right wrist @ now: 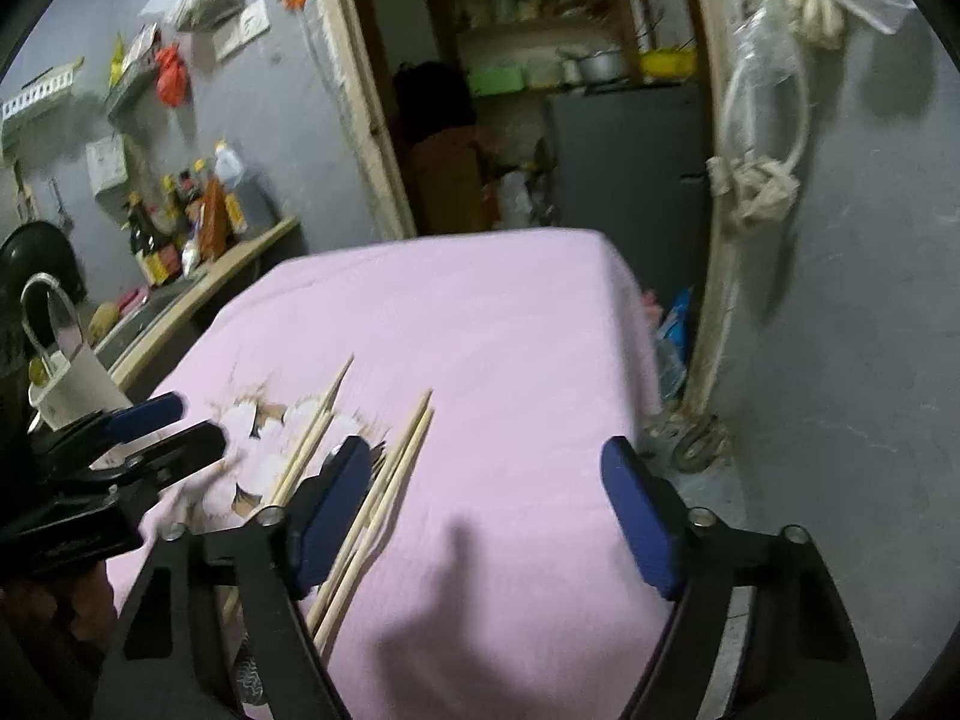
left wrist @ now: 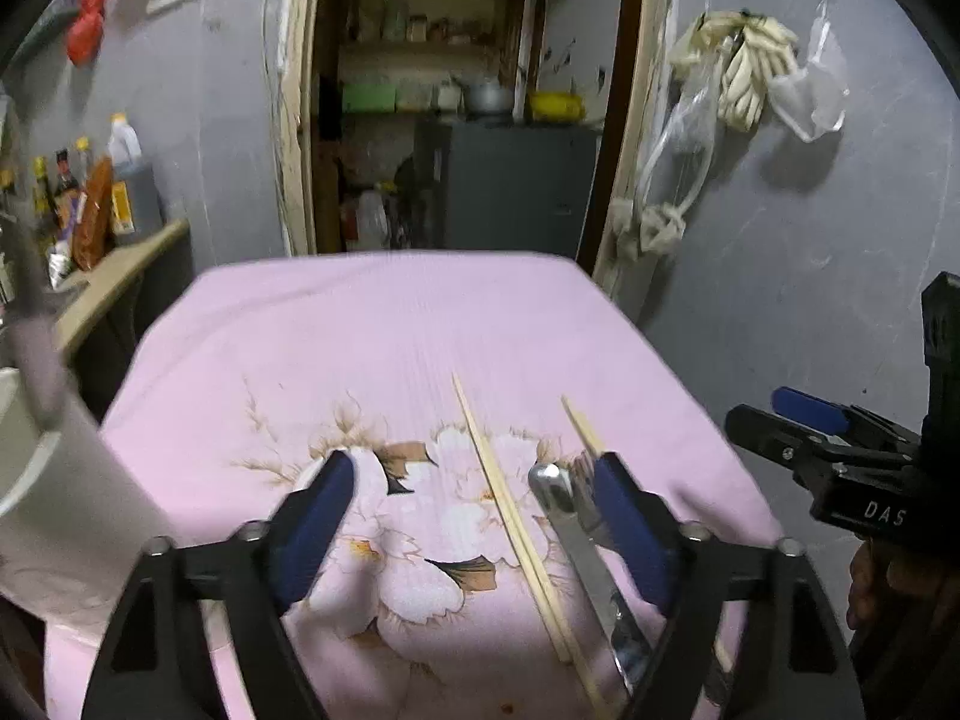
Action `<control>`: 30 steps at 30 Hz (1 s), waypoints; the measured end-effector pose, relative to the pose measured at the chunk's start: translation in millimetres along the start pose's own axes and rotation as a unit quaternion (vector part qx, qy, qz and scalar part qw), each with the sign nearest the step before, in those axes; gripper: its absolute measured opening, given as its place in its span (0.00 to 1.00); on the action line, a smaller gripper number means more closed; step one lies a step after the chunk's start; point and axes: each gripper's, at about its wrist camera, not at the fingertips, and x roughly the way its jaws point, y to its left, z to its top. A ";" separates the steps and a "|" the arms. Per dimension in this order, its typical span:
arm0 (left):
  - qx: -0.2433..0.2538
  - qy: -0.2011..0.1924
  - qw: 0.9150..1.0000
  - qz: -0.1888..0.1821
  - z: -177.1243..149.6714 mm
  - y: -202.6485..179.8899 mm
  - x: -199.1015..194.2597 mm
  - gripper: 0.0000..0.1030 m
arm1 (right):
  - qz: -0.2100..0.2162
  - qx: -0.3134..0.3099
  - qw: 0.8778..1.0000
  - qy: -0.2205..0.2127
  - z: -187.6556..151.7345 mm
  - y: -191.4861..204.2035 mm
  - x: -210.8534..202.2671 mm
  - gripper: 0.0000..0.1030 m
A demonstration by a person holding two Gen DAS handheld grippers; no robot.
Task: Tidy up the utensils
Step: 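Close the left tool on a wooden chopstick while the right tool grasps another chopstick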
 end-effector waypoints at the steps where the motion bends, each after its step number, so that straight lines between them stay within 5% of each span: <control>1: -0.001 0.008 1.000 -0.003 -0.2 1.0 6.5 0.64 | 0.006 -0.003 1.000 0.005 -1.3 2.6 3.3 0.65; 9: -0.028 0.058 0.998 -0.027 -3.7 12.5 38.3 0.35 | 0.033 -0.033 0.998 0.051 -9.5 22.5 31.8 0.44; 30: -0.051 0.134 0.986 -0.083 5.9 16.0 82.6 0.12 | -0.001 -0.066 0.992 0.112 -6.0 33.5 48.8 0.27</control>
